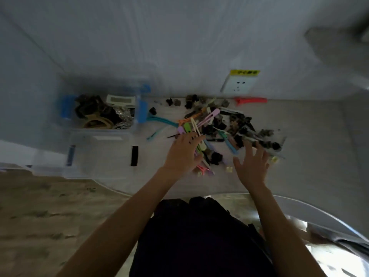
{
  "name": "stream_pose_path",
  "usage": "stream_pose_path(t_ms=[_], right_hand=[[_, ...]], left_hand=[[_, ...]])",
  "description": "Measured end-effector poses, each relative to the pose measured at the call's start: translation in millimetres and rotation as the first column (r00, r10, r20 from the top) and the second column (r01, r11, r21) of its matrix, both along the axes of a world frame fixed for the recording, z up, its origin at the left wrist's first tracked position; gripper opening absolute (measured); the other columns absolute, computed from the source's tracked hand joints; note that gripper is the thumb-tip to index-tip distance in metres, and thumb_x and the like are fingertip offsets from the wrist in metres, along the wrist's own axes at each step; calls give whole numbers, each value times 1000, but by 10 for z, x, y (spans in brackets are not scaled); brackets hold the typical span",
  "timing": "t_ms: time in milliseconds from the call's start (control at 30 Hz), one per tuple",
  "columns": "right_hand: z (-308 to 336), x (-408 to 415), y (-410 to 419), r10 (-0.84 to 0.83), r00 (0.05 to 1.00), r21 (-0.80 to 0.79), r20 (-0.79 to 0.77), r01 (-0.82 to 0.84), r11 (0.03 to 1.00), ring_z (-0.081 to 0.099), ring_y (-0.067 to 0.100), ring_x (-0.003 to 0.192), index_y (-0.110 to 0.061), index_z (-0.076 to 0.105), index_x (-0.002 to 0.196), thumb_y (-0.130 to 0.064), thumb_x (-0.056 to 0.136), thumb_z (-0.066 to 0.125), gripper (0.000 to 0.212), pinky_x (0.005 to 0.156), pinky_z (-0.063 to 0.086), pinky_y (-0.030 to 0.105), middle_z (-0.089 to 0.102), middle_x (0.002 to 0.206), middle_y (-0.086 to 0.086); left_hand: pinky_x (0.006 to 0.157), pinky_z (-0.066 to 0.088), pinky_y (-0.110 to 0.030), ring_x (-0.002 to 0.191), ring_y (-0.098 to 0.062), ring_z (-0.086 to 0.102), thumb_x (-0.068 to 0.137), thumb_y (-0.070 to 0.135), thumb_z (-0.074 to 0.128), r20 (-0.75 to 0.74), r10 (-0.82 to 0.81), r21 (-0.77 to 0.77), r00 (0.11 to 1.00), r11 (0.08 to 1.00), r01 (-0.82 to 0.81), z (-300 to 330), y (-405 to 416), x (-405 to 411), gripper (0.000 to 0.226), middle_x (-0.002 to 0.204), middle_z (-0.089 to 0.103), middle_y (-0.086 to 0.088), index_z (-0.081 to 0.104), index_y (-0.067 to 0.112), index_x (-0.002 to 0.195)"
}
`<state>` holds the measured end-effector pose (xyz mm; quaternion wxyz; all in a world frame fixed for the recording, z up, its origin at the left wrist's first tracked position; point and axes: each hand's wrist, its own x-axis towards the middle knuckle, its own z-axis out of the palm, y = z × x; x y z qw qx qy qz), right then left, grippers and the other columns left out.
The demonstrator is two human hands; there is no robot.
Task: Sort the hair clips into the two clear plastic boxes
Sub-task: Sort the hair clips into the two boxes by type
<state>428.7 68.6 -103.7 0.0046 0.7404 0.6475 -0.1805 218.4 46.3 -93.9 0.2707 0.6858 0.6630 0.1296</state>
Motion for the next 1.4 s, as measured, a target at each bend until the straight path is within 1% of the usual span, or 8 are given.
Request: stream_pose_path(t_ms=[167,367,500,600,833,1133,1233,1400], right_hand=[[-63,314,302,-39,999,-69,-20,38,997,19,40,135,-20,29,142,-32,89,58,61,103,29,57,19,151,16],[-40,258,509,156,985,-2,-79,-157,988,19,39,137,-16,42,133,-28,88,59,50,106,29,55,25,149,16],[17,110,470,379,920,187,-95,-358,915,50,40,112,-9,58,111,-23,86,60,29,88,42,48,55,116,17],[42,-139,494,515,805,74,-293,-518,852,54,28,107,-11,52,118,-29,93,51,31,83,48,40,58,115,9],[-12,-549,692,534,800,18,-273,-551,834,61,32,96,-11,41,129,-37,92,52,46,67,45,37,62,109,14],[39,-742,805,434,868,-86,-241,-465,881,63,29,80,-15,40,128,-30,89,57,45,60,45,31,66,97,12],[183,-647,843,415,824,50,-387,-431,901,57,26,74,-14,49,120,-25,87,55,35,56,37,30,58,87,5],[210,-631,1292,651,737,228,-183,-612,757,51,31,86,-6,57,113,-11,86,52,28,66,38,32,50,105,18]], left_hand=[[98,37,-40,123,-26,44,87,37,53,-204,59,5,977,998,-60,-216,48,166,46,137,46,-3,47,24,131],[92,42,-39,112,-31,48,82,30,66,-27,325,71,945,944,-322,-232,79,287,35,122,54,-11,60,13,112],[87,43,-40,105,-34,49,77,35,71,-21,605,-63,796,794,-605,-188,194,368,64,120,44,-18,42,4,124],[79,43,-38,102,-38,52,75,30,74,5,657,-152,753,745,-649,-132,303,445,72,124,39,-20,35,3,129],[92,45,-34,115,-29,55,70,34,78,149,759,-260,634,649,-715,-118,309,442,84,131,53,-13,34,15,139],[85,42,-22,104,-25,61,79,10,69,217,705,-198,676,710,-676,58,83,96,44,112,67,-12,58,11,122],[79,42,-25,97,-27,63,85,11,61,101,658,-97,746,753,-651,23,57,-105,30,106,69,-11,63,12,115],[86,43,-35,99,-32,54,88,8,54,36,575,-56,817,818,-573,-115,131,-158,24,106,60,-18,56,2,111]])
